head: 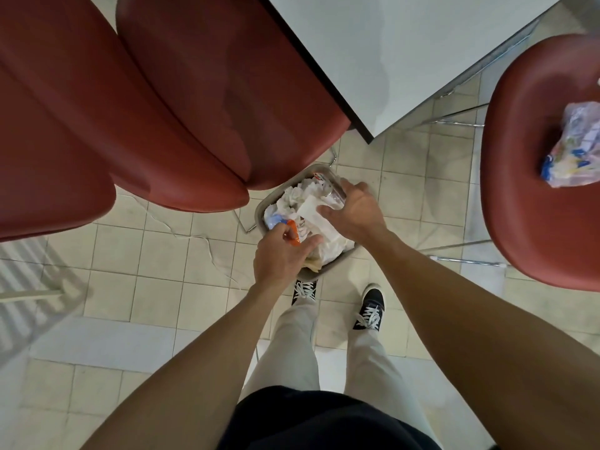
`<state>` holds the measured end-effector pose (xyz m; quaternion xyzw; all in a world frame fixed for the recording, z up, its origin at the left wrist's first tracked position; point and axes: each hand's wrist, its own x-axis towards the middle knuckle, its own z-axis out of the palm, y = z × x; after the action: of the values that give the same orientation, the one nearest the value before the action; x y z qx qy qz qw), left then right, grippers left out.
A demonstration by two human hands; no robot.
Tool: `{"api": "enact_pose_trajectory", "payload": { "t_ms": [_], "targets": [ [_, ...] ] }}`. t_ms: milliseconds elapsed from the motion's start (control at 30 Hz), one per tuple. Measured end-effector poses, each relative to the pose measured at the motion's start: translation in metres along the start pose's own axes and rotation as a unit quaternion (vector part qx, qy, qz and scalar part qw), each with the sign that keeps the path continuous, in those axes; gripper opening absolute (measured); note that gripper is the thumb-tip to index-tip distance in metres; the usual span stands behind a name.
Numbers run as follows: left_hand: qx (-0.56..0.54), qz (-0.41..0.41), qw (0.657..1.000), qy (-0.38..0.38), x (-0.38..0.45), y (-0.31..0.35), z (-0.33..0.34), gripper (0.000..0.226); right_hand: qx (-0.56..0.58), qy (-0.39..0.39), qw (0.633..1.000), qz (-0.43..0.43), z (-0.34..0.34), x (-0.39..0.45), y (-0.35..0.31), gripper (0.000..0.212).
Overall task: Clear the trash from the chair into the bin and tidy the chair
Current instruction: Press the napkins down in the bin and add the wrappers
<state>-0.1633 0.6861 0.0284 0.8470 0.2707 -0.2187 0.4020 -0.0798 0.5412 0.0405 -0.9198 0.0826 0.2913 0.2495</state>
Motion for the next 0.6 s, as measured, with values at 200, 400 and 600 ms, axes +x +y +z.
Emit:
{"api": "enact_pose_trajectory", "payload": {
  "t_ms": [200,400,600],
  "targets": [
    [-0.022,0.023,0.999,-0.037,-0.006,0.002,-0.001,0.036,0.036,0.018,0.999,0.003,-0.006,-0.019,0.011,0.077],
    [0.027,0.055,0.992,-0.106,-0.021,0.011,0.003,0.035,0.067,0.022,0.997,0.004,-0.006,-0.047,0.031,0.066],
    [0.057,0.058,0.995,-0.051,-0.039,0.017,0.002,0.034,0.078,0.026,0.997,0.003,-0.018,-0.068,0.047,0.064]
  ]
}}
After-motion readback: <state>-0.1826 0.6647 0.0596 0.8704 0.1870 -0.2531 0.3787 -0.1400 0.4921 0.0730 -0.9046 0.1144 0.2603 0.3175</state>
